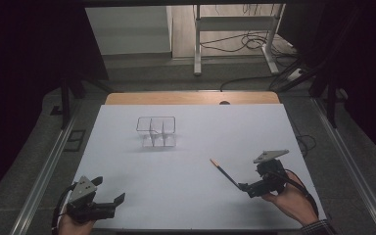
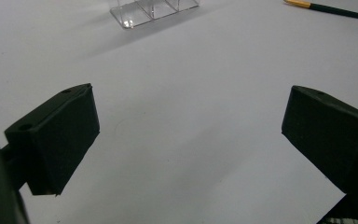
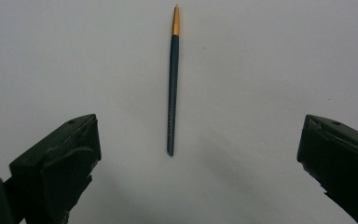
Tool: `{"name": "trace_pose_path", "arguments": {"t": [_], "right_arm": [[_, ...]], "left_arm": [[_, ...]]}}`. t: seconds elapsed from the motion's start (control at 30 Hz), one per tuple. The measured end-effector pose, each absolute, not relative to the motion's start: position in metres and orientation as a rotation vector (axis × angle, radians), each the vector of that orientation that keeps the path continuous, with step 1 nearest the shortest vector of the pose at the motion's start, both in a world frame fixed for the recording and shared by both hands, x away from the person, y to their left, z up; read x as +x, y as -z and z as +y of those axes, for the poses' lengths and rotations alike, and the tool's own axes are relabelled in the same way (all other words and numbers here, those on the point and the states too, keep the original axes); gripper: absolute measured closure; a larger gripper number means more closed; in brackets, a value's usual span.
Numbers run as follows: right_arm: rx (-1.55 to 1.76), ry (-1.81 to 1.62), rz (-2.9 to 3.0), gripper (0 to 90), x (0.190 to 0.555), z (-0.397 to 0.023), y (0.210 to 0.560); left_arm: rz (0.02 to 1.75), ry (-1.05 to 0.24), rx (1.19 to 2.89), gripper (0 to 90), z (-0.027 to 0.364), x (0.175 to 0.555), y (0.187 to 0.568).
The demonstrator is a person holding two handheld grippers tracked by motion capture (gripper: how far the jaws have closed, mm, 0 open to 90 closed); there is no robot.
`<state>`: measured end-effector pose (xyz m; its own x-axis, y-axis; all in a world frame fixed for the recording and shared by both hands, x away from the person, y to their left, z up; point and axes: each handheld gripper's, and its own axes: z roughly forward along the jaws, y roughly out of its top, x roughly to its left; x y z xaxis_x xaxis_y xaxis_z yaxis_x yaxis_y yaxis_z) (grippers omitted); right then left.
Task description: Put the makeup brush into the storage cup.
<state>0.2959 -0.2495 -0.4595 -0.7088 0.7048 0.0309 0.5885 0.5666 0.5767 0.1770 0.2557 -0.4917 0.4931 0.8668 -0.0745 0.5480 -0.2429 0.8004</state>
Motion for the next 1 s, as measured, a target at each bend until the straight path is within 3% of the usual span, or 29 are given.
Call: {"name": "trace_pose_path", "arguments": {"t": [0.23,1.0], "right_arm": [[1.09,-0.826,2.61,0.1,0.301,-0.246,0.458],[1.041,-0.722,2.681,13.4,0.32,-0.228,0.459]], "left_arm": [[1.169,-0.495,1.931,4.2,0.256,0.177,0.492],[1.165,-0.497,1.936,4.2,0.255,0.177,0.492]]}}
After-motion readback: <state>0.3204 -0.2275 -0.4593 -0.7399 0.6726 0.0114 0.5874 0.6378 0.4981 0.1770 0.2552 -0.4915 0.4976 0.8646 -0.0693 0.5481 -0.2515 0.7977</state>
